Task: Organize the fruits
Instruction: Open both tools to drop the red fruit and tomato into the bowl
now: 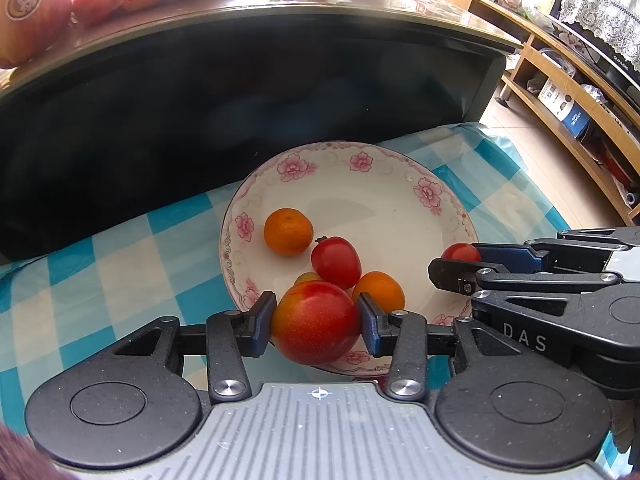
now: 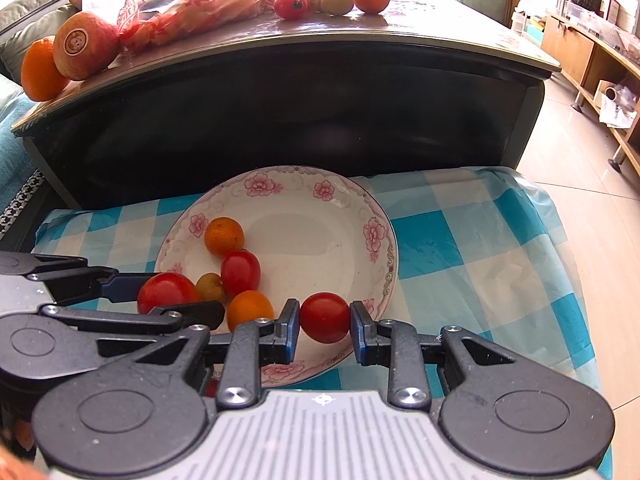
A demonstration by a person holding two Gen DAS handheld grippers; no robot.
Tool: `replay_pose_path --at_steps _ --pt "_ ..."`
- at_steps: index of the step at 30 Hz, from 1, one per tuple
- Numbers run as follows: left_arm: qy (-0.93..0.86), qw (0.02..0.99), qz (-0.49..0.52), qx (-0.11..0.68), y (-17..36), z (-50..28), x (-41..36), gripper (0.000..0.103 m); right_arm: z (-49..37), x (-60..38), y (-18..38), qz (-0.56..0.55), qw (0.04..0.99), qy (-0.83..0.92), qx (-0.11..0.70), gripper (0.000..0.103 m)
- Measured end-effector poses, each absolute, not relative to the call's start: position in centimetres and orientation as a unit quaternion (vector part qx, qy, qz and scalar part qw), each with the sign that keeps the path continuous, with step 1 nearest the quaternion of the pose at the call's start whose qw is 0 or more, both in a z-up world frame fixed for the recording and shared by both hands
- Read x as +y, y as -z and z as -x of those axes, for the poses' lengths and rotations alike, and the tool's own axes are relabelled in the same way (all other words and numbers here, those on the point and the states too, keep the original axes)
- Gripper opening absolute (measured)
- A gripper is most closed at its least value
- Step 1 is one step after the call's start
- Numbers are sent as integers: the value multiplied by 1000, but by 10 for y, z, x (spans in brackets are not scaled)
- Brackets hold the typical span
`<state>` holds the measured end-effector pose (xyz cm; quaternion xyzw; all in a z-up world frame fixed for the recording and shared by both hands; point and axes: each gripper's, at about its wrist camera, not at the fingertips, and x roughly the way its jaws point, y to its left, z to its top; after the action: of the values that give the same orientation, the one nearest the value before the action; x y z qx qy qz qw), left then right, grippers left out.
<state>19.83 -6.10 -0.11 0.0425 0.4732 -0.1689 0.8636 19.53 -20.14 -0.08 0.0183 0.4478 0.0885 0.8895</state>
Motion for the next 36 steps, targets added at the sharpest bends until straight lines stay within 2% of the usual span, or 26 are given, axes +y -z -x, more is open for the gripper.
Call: replay_pose_path --at_steps 36 --pt "171 882 -37 438 -31 -182 -53 51 -178 -200 -29 -37 904 -84 418 32"
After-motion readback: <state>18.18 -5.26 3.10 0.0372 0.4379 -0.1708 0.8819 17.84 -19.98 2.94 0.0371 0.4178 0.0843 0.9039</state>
